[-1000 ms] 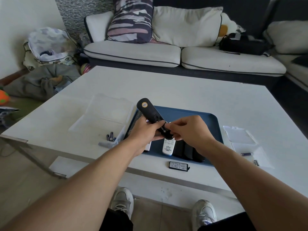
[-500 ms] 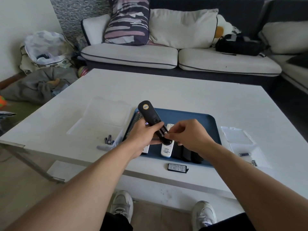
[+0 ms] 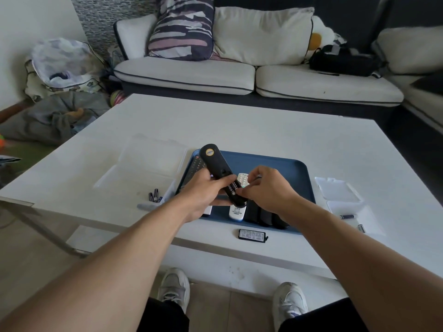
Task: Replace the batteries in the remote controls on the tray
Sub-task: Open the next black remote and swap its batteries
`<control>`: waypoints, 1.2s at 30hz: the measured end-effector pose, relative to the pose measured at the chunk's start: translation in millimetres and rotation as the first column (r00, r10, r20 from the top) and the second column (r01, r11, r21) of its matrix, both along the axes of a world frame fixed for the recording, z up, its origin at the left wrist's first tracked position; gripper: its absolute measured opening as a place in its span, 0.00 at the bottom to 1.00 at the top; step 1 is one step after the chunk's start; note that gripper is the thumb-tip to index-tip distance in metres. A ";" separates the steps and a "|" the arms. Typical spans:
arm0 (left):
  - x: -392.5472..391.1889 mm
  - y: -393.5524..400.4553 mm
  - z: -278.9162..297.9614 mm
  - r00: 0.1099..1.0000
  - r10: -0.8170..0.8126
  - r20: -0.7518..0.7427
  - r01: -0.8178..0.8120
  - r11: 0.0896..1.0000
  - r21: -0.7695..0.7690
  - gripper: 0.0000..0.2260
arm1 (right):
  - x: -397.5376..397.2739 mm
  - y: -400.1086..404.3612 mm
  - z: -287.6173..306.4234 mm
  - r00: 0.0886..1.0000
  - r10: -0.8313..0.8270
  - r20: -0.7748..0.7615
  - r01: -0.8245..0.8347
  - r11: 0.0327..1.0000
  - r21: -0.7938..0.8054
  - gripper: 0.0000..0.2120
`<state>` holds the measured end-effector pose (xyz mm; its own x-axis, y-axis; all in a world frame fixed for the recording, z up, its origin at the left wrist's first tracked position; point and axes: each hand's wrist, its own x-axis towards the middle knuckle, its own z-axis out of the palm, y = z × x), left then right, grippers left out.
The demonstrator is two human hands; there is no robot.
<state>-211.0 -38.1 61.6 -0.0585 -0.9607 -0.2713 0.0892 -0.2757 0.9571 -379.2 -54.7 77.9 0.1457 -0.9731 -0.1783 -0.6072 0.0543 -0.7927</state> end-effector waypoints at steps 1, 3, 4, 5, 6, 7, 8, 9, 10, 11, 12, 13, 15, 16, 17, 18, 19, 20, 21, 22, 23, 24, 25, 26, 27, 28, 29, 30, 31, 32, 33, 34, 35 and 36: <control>0.9 0.0 -0.1 1.000 0.004 -0.003 -0.004 1.000 0.003 0.11 | 1.3 0.0 0.2 1.000 -0.002 -0.003 0.002 1.000 -0.008 0.13; 4.0 0.0 -0.5 1.000 0.012 0.014 -0.012 1.000 -0.003 0.15 | 4.1 1.4 0.7 1.000 0.015 -0.017 -0.015 1.000 -0.017 0.13; 5.3 0.1 -1.1 0.999 0.022 0.030 -0.021 1.000 -0.005 0.16 | 4.4 2.4 1.5 0.999 0.029 -0.022 -0.029 0.999 -0.016 0.12; 6.3 -0.7 -1.8 0.998 0.039 0.047 -0.038 0.999 -0.006 0.17 | 3.3 2.7 2.3 0.999 0.043 -0.021 -0.044 0.999 -0.012 0.13; 7.1 -0.9 -2.6 0.996 0.062 0.061 -0.061 0.998 -0.004 0.18 | 1.1 3.6 3.2 0.998 0.059 -0.027 -0.059 0.998 -0.002 0.13; 7.9 -1.5 -3.5 0.994 0.087 0.068 -0.087 0.996 -0.002 0.17 | -2.2 4.5 3.7 0.995 0.084 -0.057 -0.083 0.996 0.012 0.13; 8.6 -1.6 -4.3 0.992 0.106 0.066 -0.106 0.994 0.003 0.16 | -6.3 5.6 2.8 0.983 0.131 -0.129 -0.128 0.991 0.032 0.13; 9.7 -1.9 -5.8 0.992 0.115 0.054 -0.115 0.993 0.011 0.14 | -9.9 7.2 1.0 0.947 0.207 -0.245 -0.196 0.978 0.069 0.11; 11.0 -1.7 -7.2 0.993 0.112 0.044 -0.113 0.993 0.020 0.14 | -12.9 10.0 -2.5 0.882 0.292 -0.371 -0.266 0.956 0.120 0.09; 12.2 -1.4 -9.1 0.994 0.102 0.041 -0.103 0.994 0.029 0.14 | -14.5 14.1 -7.6 0.796 0.362 -0.485 -0.319 0.932 0.174 0.08; 13.3 -0.9 -10.4 0.995 0.090 0.046 -0.091 0.995 0.038 0.14 | -14.7 18.7 -12.7 0.709 0.403 -0.578 -0.345 0.914 0.214 0.10; 14.2 -0.7 -11.6 0.995 0.080 0.052 -0.082 0.996 0.046 0.15 | -13.6 23.2 -16.8 0.634 0.415 -0.652 -0.355 0.906 0.231 0.13; 15.5 -0.4 -12.2 0.996 0.072 0.058 -0.075 0.996 0.056 0.15 | -10.5 29.9 -22.6 0.532 0.367 -0.763 -0.367 0.912 0.182 0.17; 16.0 -0.5 -11.9 0.996 0.071 0.057 -0.074 0.996 0.059 0.16 | -9.3 32.1 -24.2 0.503 0.336 -0.796 -0.377 0.915 0.147 0.18; 16.4 -0.5 -11.6 0.996 0.066 0.051 -0.069 0.996 0.062 0.16 | -9.0 33.3 -25.9 0.485 0.317 -0.815 -0.383 0.915 0.128 0.19; 16.1 0.0 -10.8 0.998 0.055 0.044 -0.058 0.996 0.067 0.16 | -9.9 34.1 -27.3 0.474 0.310 -0.824 -0.386 0.915 0.122 0.18; 16.7 0.4 -10.5 0.998 0.042 0.040 -0.045 0.996 0.073 0.17 | -10.5 35.1 -28.1 0.468 0.310 -0.827 -0.384 0.915 0.126 0.18; 16.4 1.1 -9.7 0.999 0.025 0.041 -0.028 0.997 0.078 0.17 | -12.2 36.3 -28.8 0.467 0.310 -0.828 -0.383 0.915 0.127 0.17; 16.3 1.7 -9.4 0.999 0.008 0.043 -0.012 0.996 0.085 0.17 | -13.5 37.3 -29.4 0.468 0.308 -0.828 -0.386 0.914 0.122 0.16; 16.4 2.1 -9.0 0.999 -0.005 0.043 0.001 0.996 0.091 0.17 | -14.5 38.6 -29.7 0.472 0.306 -0.826 -0.395 0.912 0.112 0.14; 16.3 2.0 -9.1 0.999 -0.014 0.039 0.011 0.995 0.094 0.15 | -15.1 39.6 -29.3 0.482 0.304 -0.821 -0.401 0.910 0.102 0.11; 16.0 1.9 -8.3 0.999 -0.021 0.035 0.017 0.995 0.098 0.13 | -16.0 39.2 -29.0 0.501 0.301 -0.811 -0.400 0.912 0.091 0.08; 15.8 1.7 -7.8 0.999 -0.021 0.030 0.018 0.995 0.103 0.12 | -17.0 37.7 -28.6 0.523 0.297 -0.799 -0.392 0.916 0.084 0.07; 15.8 1.4 -7.0 0.999 -0.013 0.030 0.010 0.994 0.106 0.11 | -18.0 35.8 -26.5 0.546 0.296 -0.783 -0.380 0.921 0.083 0.08; 15.6 1.1 -6.0 0.999 -0.002 0.033 -0.002 0.994 0.106 0.11 | -19.5 33.2 -23.4 0.589 0.303 -0.749 -0.362 0.928 0.091 0.08; 15.7 0.6 -5.0 0.999 0.008 0.037 -0.011 0.995 0.102 0.10 | -21.6 29.8 -19.4 0.671 0.318 -0.670 -0.338 0.935 0.105 0.09; 15.5 0.2 -4.1 0.999 0.020 0.033 -0.024 0.995 0.100 0.08 | -23.9 26.3 -14.2 0.777 0.330 -0.536 -0.310 0.942 0.131 0.09; 15.6 0.0 -3.0 0.999 0.036 0.014 -0.037 0.994 0.100 0.06 | -25.9 23.6 -7.9 0.868 0.322 -0.377 -0.282 0.946 0.160 0.09; 15.3 -0.5 -1.7 0.998 0.059 -0.023 -0.056 0.992 0.109 0.04 | -27.6 21.9 -0.9 0.928 0.293 -0.230 -0.255 0.950 0.183 0.09; 14.9 -0.4 -0.5 0.994 0.086 -0.071 -0.077 0.989 0.126 0.04 | -29.9 21.0 5.5 0.962 0.254 -0.100 -0.230 0.952 0.203 0.09; 14.2 -1.0 0.2 0.987 0.114 -0.117 -0.097 0.984 0.146 0.07 | -32.7 20.4 11.1 0.977 0.213 0.019 -0.212 0.950 0.227 0.11; 13.5 -1.4 0.4 0.982 0.131 -0.139 -0.108 0.981 0.161 0.10 | -35.0 19.9 15.0 0.976 0.176 0.131 -0.204 0.945 0.255 0.12; 11.7 -1.6 0.9 0.982 0.131 -0.139 -0.107 0.980 0.168 0.12 | -37.2 19.8 17.8 0.963 0.146 0.228 -0.206 0.940 0.271 0.13; 10.1 -0.8 1.7 0.984 0.119 -0.130 -0.095 0.980 0.172 0.14 | -38.2 19.7 18.9 0.945 0.124 0.303 -0.207 0.943 0.261 0.13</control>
